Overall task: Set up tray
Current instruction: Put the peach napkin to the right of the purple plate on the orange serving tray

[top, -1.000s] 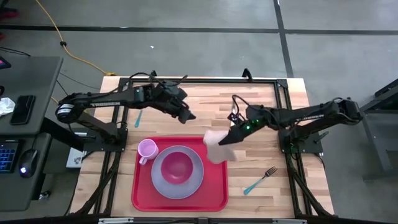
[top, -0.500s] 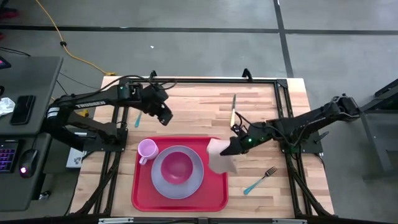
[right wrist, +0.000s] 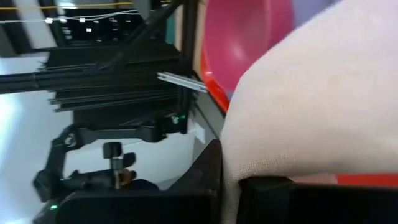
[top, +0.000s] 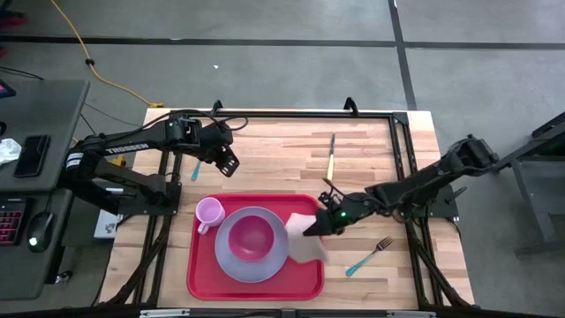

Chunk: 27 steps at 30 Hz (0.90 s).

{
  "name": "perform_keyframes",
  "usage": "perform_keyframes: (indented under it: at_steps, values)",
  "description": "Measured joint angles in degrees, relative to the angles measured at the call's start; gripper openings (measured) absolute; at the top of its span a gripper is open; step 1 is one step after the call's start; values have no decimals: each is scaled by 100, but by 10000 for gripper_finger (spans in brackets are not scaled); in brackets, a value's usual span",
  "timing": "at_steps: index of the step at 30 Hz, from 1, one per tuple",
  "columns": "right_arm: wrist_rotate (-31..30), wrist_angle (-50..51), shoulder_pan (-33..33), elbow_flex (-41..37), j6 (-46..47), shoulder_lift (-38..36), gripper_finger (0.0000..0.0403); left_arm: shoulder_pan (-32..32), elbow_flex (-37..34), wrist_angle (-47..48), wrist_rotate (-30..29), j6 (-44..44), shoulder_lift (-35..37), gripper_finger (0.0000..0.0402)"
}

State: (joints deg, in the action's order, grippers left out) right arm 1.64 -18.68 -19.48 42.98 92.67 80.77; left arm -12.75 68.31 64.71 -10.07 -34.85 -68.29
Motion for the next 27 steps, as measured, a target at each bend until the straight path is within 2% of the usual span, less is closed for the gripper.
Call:
perform_keyframes:
  at_steps: [4, 12, 22, 27]
  values:
    - [42, -555, 53, 0, 12, 383, 0, 0, 0, 37, -13, 9, 0, 175]
    - [285, -550, 74, 1, 32, 702, 0, 0, -2, 267, -15, 9, 0, 175]
    - [318, -348, 72, 2, 142, 705, 0, 0, -2, 299, -129, 11, -2, 175]
    - [553, 150, 30, 1, 297, 705, 0, 0, -2, 297, -138, 11, -2, 175]
